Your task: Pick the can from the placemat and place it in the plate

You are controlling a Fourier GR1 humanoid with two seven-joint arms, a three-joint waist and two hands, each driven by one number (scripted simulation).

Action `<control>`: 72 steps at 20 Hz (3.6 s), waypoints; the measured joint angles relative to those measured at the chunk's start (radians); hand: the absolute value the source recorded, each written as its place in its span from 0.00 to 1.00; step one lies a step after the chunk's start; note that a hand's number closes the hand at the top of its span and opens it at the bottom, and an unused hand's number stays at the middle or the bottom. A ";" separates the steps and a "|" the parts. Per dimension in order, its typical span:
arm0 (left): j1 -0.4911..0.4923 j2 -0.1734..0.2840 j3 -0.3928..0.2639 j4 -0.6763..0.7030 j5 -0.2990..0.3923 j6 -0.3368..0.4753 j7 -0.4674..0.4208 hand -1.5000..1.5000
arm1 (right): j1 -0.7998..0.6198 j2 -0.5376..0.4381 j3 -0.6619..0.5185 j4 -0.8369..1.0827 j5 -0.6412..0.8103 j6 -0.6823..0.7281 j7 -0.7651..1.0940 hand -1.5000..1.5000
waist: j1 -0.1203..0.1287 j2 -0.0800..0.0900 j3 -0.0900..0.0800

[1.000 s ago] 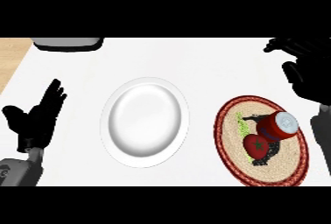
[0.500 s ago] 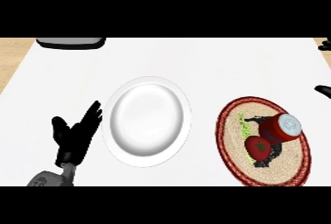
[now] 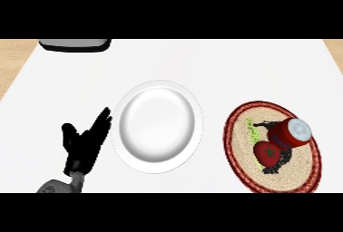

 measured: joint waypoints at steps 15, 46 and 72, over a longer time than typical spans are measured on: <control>0.045 -0.019 0.027 -0.023 -0.037 0.002 0.010 0.50 | -0.002 -0.010 0.259 -0.103 0.348 -0.114 -0.059 0.00 | -0.029 -0.013 -0.002; 0.061 -0.121 0.152 -0.035 -0.167 -0.086 0.067 0.50 | 0.172 0.219 0.186 -0.249 0.755 -0.140 0.032 0.00 | -0.037 -0.014 -0.003; 0.091 -0.167 0.210 -0.045 -0.229 -0.129 0.086 0.50 | 0.160 0.610 0.183 -0.209 1.052 -0.409 0.209 1.00 | -0.053 -0.042 -0.021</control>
